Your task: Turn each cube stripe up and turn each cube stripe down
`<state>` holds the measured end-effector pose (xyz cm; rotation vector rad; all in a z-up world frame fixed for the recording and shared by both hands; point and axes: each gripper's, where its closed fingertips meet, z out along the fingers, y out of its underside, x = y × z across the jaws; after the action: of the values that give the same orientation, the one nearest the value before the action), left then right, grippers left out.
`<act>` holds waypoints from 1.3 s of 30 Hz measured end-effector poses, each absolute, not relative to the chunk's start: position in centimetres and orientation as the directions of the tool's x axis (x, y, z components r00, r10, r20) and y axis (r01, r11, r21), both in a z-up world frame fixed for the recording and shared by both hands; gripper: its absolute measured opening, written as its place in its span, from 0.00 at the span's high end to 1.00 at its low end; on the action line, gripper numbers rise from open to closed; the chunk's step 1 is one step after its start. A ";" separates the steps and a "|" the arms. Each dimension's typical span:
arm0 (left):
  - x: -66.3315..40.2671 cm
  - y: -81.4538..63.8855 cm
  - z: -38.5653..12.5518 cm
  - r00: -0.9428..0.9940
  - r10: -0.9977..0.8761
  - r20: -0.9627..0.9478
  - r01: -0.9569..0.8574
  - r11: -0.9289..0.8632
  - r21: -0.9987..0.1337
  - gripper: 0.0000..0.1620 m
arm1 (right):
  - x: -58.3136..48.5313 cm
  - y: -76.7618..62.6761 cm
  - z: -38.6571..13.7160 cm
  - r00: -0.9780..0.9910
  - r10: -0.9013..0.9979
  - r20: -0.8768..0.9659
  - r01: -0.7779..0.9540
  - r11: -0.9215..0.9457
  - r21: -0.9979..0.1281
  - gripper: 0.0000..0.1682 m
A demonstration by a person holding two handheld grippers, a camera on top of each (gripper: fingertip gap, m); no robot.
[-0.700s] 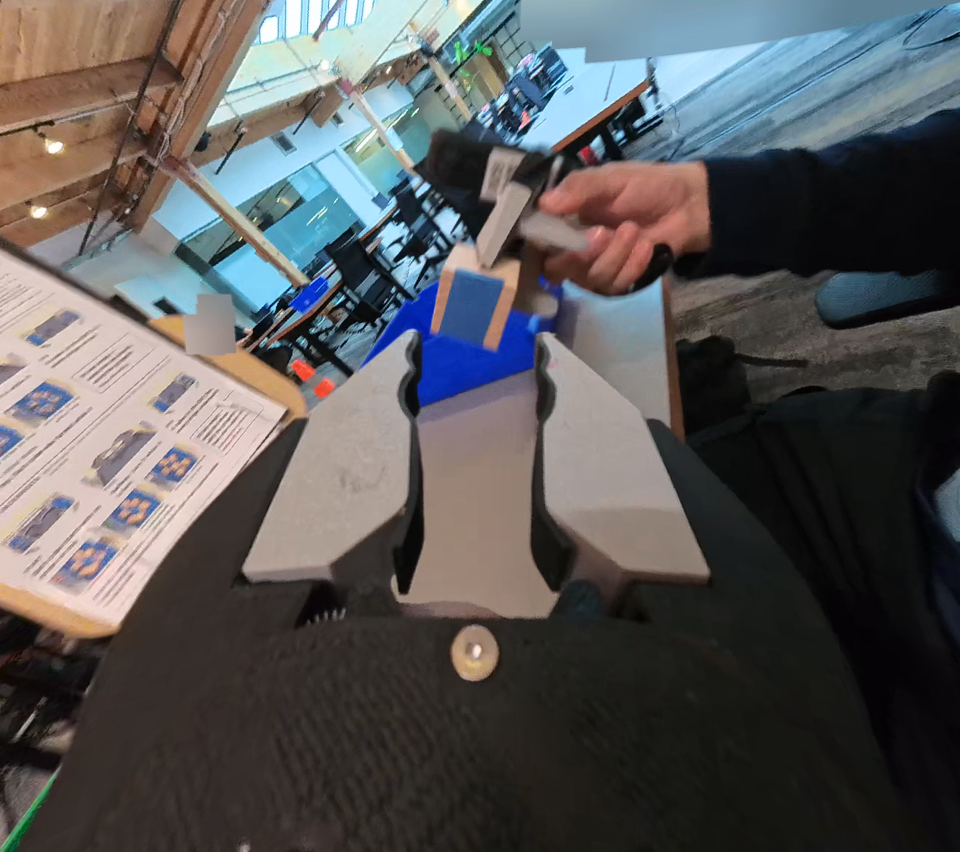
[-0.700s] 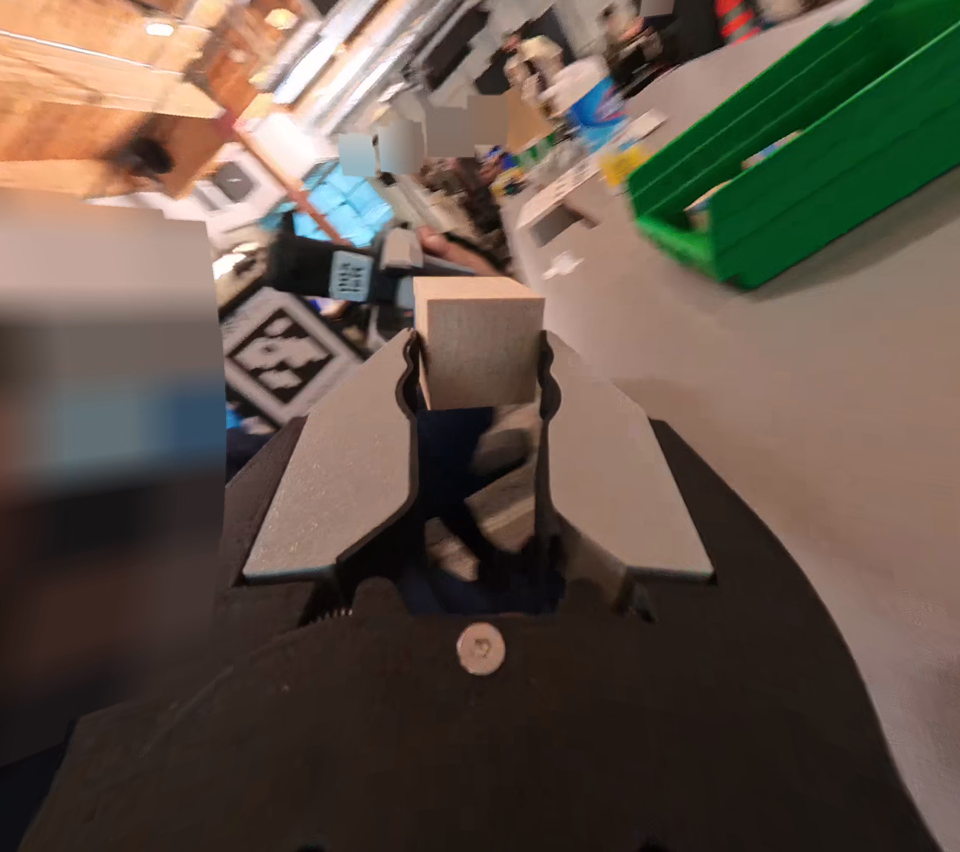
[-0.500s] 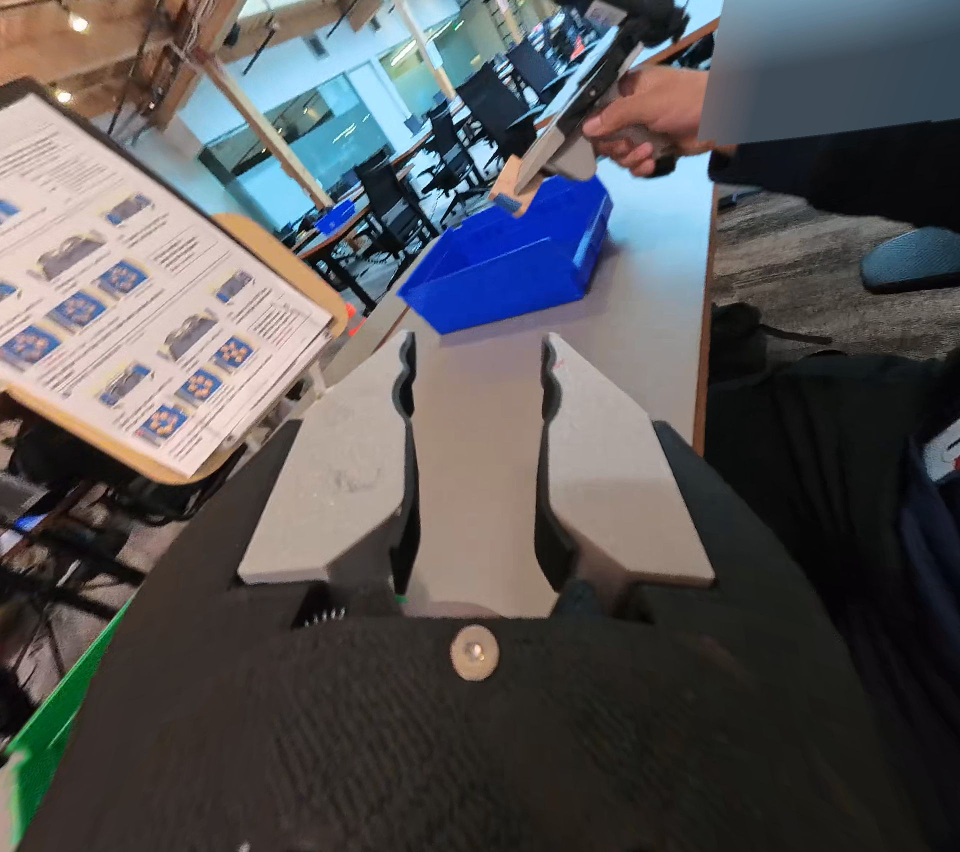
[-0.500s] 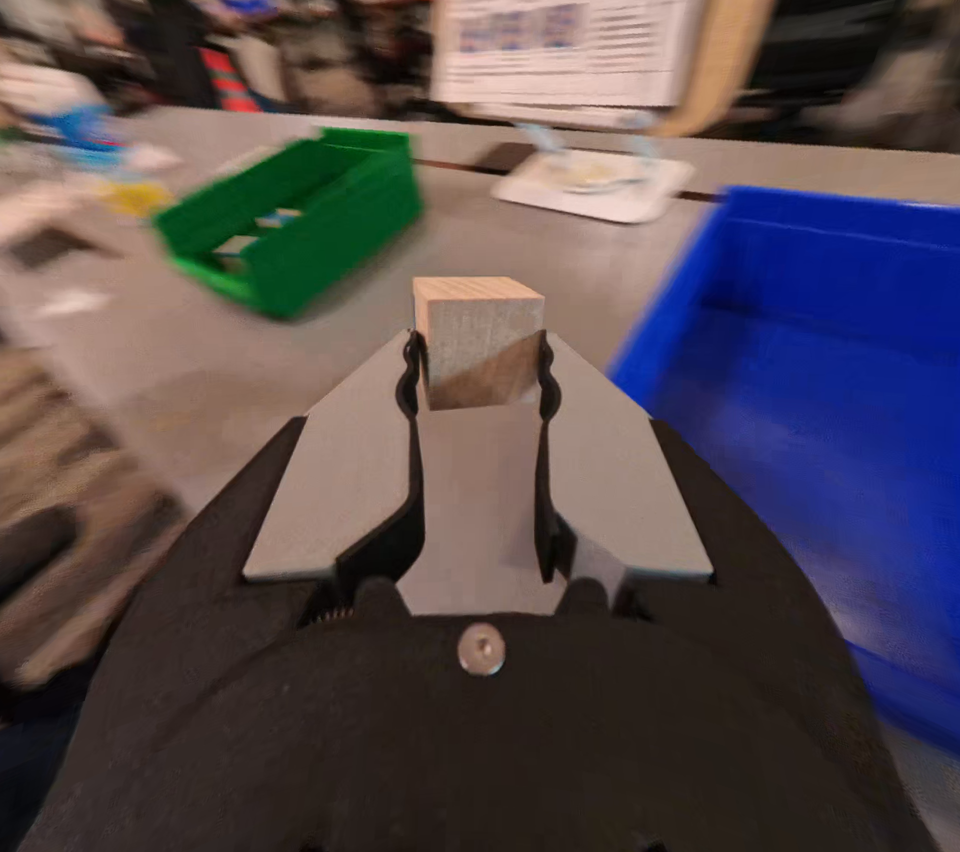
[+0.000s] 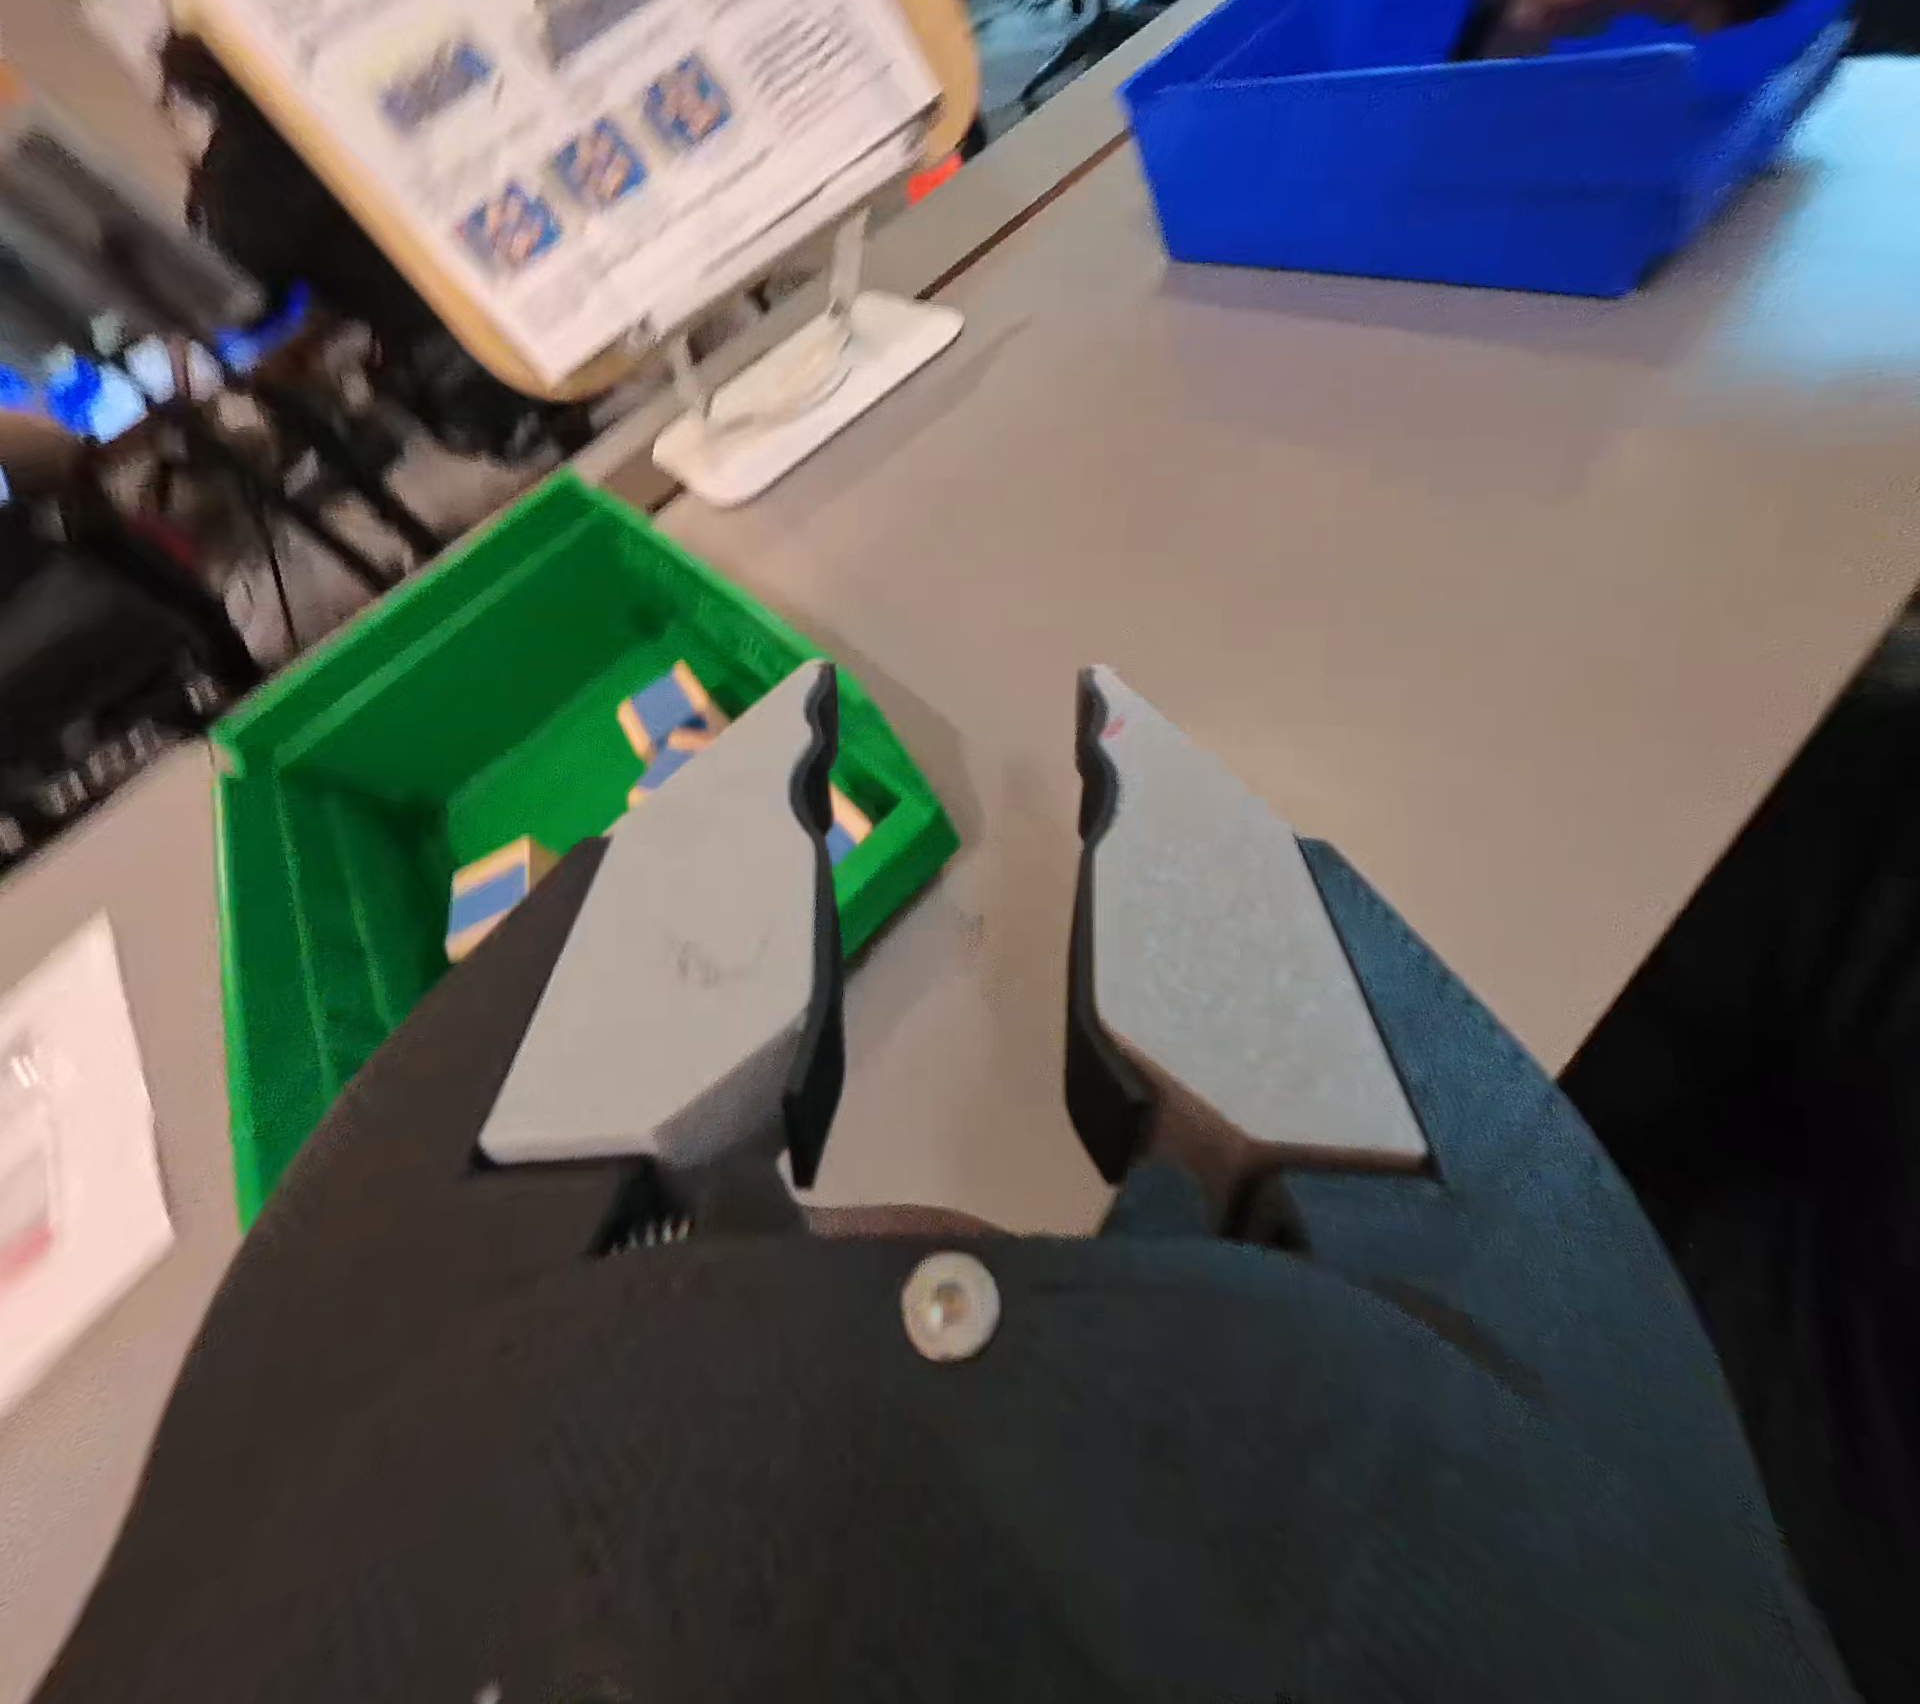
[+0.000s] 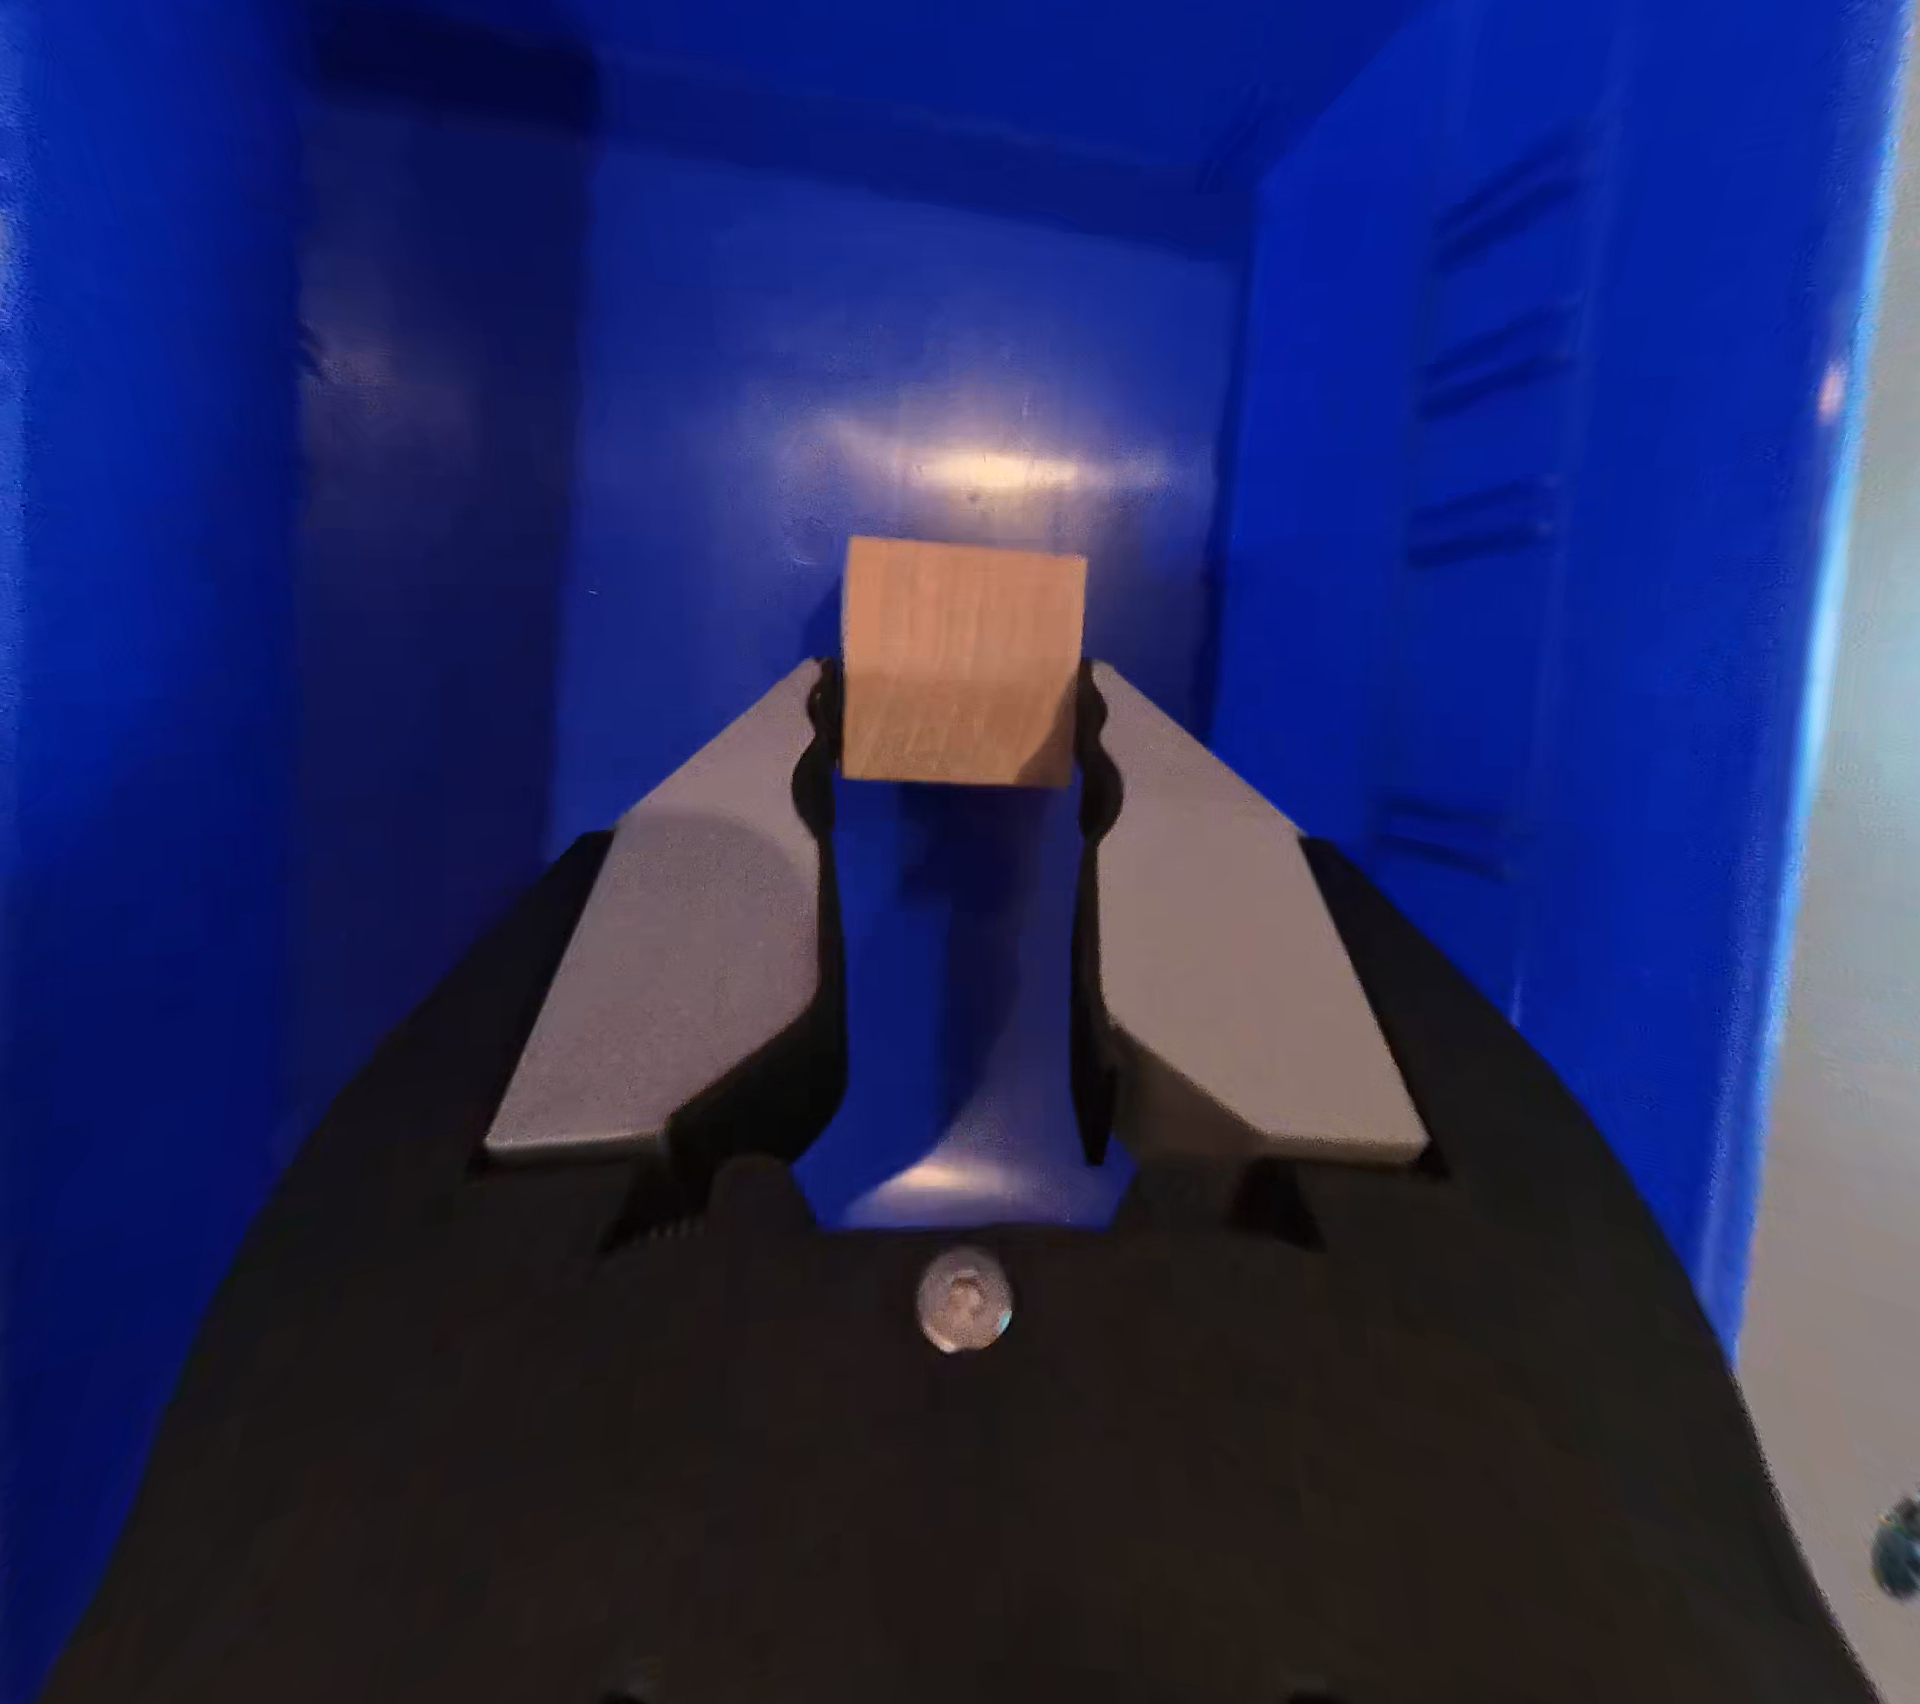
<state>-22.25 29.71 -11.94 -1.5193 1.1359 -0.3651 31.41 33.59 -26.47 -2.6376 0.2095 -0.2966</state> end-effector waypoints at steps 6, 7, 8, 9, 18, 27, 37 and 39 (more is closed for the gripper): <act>-26.7 34.5 -14.1 0.709 -0.696 -0.116 -0.357 -0.212 -0.910 0.69 | 28.8 32.7 -20.3 0.969 -0.222 0.108 -0.089 -0.722 -0.686 0.64; -27.6 35.1 -14.3 0.741 -0.663 -0.103 -0.343 -0.242 -0.908 0.67 | 27.1 32.0 -18.2 0.979 -0.199 0.040 -0.103 -0.658 -0.745 0.61; -28.3 35.5 -14.3 0.765 -0.637 -0.095 -0.331 -0.263 -0.906 0.66 | 24.8 30.9 -16.1 0.987 -0.150 -0.055 -0.133 -0.584 -0.801 0.58; -28.9 35.7 -14.4 0.782 -0.615 -0.098 -0.328 -0.274 -0.904 0.66 | 22.1 29.5 -13.7 0.986 -0.062 -0.154 -0.165 -0.494 -0.853 0.58; -27.1 37.3 -17.5 0.754 -0.650 -0.097 -0.418 -0.360 -0.834 0.66 | 12.3 21.4 -6.9 0.916 0.340 -0.213 -0.120 -0.276 -0.954 0.58; -25.4 45.7 -23.1 0.824 -0.564 -0.063 -0.486 -0.643 -0.592 0.67 | 12.2 21.0 -5.8 0.919 0.357 -0.166 -0.088 -0.224 -0.971 0.60; -23.3 50.2 -27.4 0.932 -0.347 0.104 -0.270 -0.856 -0.440 0.52 | 12.3 19.6 -4.3 0.918 0.374 -0.133 -0.072 -0.171 -0.983 0.61; -23.0 50.6 -27.3 0.931 -0.349 0.108 -0.267 -0.851 -0.453 0.57 | 12.3 19.5 -4.1 0.916 0.379 -0.130 -0.073 -0.163 -0.984 0.61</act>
<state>-23.01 50.57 -27.33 -2.6469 0.4444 -0.2578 12.28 19.46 -4.10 -1.6928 -0.2356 0.4033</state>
